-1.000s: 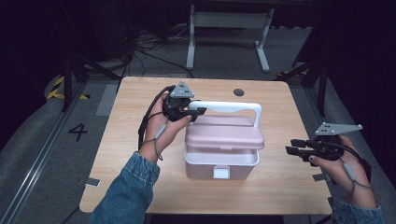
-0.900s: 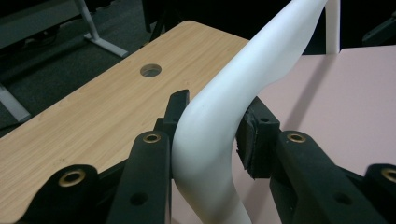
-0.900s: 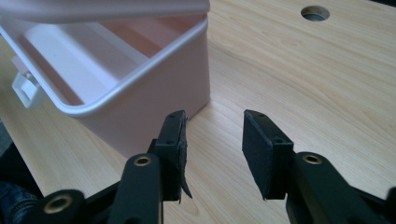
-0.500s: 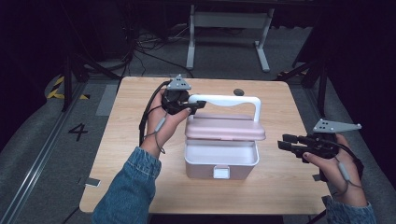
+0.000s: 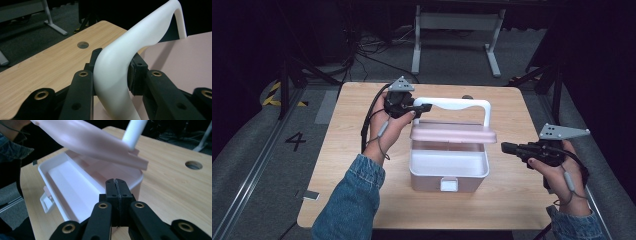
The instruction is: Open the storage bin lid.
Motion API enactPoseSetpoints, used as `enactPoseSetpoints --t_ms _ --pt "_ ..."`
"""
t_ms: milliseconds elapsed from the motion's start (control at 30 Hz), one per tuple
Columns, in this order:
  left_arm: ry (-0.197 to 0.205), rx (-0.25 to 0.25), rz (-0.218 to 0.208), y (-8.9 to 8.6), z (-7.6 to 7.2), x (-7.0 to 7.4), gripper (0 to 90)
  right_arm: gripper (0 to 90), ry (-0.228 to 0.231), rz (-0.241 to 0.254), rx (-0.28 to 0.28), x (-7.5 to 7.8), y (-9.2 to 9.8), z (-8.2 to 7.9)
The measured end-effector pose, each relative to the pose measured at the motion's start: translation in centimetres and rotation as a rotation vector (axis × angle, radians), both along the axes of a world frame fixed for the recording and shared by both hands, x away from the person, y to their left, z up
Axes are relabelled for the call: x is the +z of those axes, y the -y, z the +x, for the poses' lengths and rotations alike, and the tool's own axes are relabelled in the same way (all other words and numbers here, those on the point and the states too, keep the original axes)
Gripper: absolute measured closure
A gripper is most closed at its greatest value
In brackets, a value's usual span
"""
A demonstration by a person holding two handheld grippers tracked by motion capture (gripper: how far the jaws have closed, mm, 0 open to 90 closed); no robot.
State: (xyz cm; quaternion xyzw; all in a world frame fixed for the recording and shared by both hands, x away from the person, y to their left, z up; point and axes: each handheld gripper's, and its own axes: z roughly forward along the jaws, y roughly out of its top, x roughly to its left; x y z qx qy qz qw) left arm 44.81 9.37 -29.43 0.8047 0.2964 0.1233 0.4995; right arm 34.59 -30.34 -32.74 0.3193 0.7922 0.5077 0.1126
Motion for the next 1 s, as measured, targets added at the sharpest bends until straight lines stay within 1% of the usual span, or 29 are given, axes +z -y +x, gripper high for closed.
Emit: enactPoseSetpoints --t_ms 100,200,233,267,333,400,500,567,600,733,800,833,933,1000 --pt "-0.007 -0.001 0.001 0.0 0.2 0.0 70.4 90.0 0.018 0.021 0.023 0.2 -0.6 0.1" --pt "-0.018 -0.006 -0.010 -0.1 0.5 0.0 70.6 90.0 0.018 0.027 0.047 0.2 -1.3 0.3" --pt "-0.013 -0.003 -0.015 -0.1 0.6 0.0 70.6 90.0 0.019 0.029 0.053 0.2 -1.6 0.4" --pt "-0.017 -0.004 -0.021 -0.1 0.6 -0.1 70.6 90.0 0.022 0.031 0.058 0.2 -1.8 0.5" --pt "-0.018 -0.003 -0.021 -0.1 0.7 -0.1 70.6 90.0 0.030 0.042 0.073 0.2 -2.4 0.6" --pt "-0.022 -0.001 -0.028 -0.1 0.8 -0.1 70.6 90.0 0.034 0.045 0.078 0.2 -2.6 0.7" --pt "-0.020 -0.002 -0.026 -0.1 0.8 -0.1 70.6 90.0 0.049 0.052 0.096 0.3 -3.2 0.8" --pt "-0.019 -0.004 -0.019 -0.2 0.7 0.0 70.6 90.0 0.056 0.049 0.094 0.3 -3.4 0.8" --pt "-0.021 -0.008 -0.023 -0.1 0.6 -0.1 70.5 90.0 0.061 0.048 0.088 0.3 -3.5 0.9" --pt "-0.018 -0.020 -0.034 -0.1 0.4 -0.1 67.0 90.0 0.067 0.054 0.079 0.3 -3.5 1.0" --pt "-0.014 -0.021 -0.027 -0.1 0.3 -0.1 64.9 90.0 0.069 0.055 0.074 0.4 -3.5 1.0" --pt "-0.011 -0.022 -0.030 0.0 0.3 -0.1 63.0 90.0 0.071 0.057 0.073 0.4 -3.5 1.0" --pt "-0.016 -0.027 -0.036 0.3 0.1 -0.1 55.1 90.0 0.073 0.055 0.071 0.4 -3.5 1.0" --pt "-0.005 -0.020 -0.022 0.2 0.1 -0.1 48.8 90.0 0.072 0.052 0.073 0.3 -3.5 1.0"
